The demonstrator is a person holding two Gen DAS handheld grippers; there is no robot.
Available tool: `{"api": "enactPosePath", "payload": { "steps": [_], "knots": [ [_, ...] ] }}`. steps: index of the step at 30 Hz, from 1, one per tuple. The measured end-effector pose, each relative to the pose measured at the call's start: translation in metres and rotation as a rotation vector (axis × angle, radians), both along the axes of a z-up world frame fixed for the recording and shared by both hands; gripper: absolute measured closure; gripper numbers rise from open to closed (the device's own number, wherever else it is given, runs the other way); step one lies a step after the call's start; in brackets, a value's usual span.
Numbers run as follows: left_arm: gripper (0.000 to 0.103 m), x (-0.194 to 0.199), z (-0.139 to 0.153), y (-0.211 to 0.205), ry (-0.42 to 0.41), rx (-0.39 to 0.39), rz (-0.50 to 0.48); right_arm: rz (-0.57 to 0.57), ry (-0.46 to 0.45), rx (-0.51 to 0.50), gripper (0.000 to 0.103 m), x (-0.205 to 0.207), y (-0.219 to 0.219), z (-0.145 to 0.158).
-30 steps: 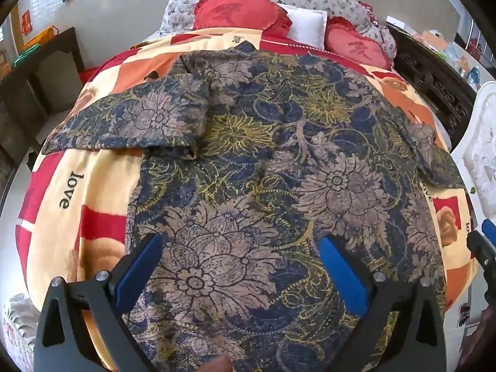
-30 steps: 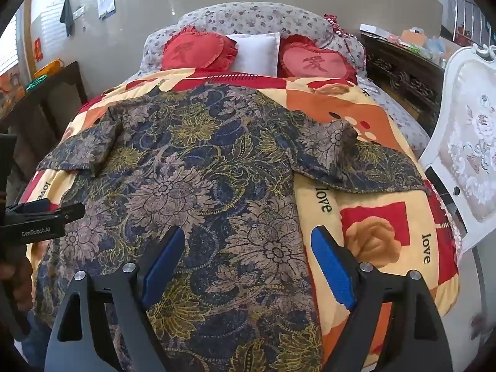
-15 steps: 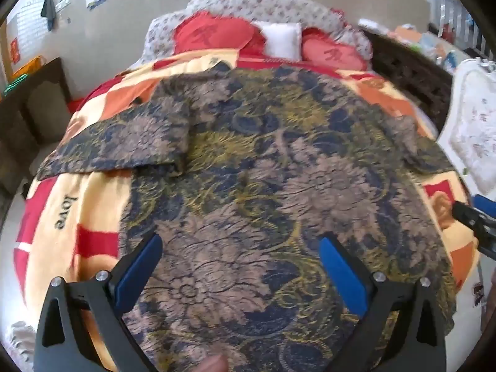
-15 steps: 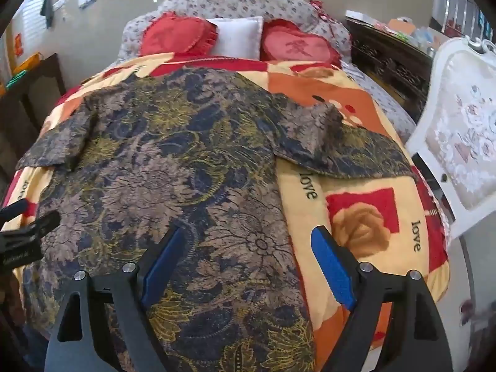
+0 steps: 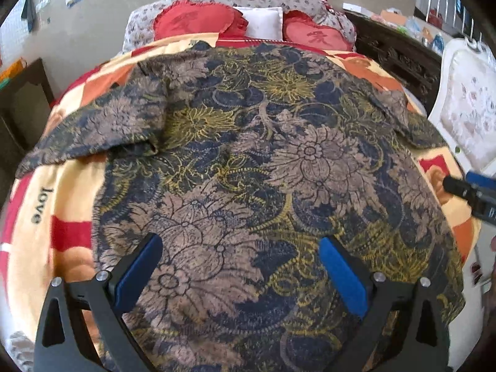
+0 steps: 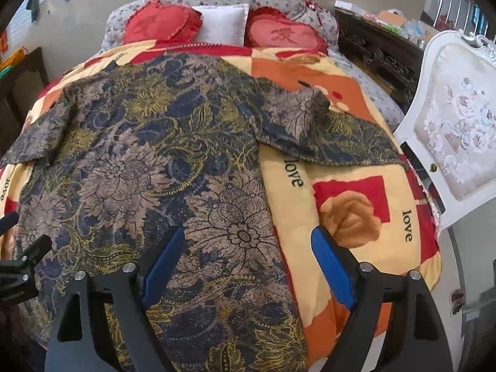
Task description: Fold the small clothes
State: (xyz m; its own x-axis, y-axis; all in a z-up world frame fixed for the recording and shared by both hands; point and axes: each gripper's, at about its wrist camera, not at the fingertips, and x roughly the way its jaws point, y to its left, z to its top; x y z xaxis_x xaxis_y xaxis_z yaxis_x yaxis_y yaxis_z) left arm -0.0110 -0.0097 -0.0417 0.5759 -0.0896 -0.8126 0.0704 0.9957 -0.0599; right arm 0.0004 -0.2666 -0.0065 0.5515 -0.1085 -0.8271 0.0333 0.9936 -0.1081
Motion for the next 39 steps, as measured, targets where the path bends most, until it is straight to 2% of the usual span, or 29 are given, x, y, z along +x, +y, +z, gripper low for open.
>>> {"api": "enactPosePath", "payload": {
  "steps": [4,7,12,18,23,27,34,39],
  "knots": [
    [0.0,0.016,-0.001,0.011,0.001,-0.046,0.037,-0.004,0.022,-0.006,0.007,0.009,0.003,-0.009],
    [0.0,0.022,0.001,0.014,-0.007,-0.051,0.05,-0.007,0.03,-0.001,0.007,0.015,0.004,-0.013],
    [0.0,0.022,0.0,0.014,-0.021,-0.038,0.078,-0.002,0.032,0.006,0.007,0.023,0.007,-0.015],
    [0.0,0.015,-0.011,0.008,0.025,-0.019,0.055,0.008,0.032,0.011,0.007,0.024,0.008,-0.016],
    [0.0,0.01,-0.012,0.01,0.033,0.026,0.11,0.014,0.022,0.044,0.007,0.016,0.007,-0.015],
    [0.0,0.004,-0.005,0.008,0.035,0.011,0.121,0.021,-0.002,0.069,0.007,0.004,0.005,-0.012],
    [0.0,-0.012,0.019,0.0,-0.034,0.023,0.14,0.016,-0.078,0.116,0.007,-0.013,0.001,0.004],
    [0.0,-0.024,0.032,0.001,-0.035,0.031,0.145,0.037,-0.177,0.133,0.007,-0.03,0.004,0.024]
  ]
}}
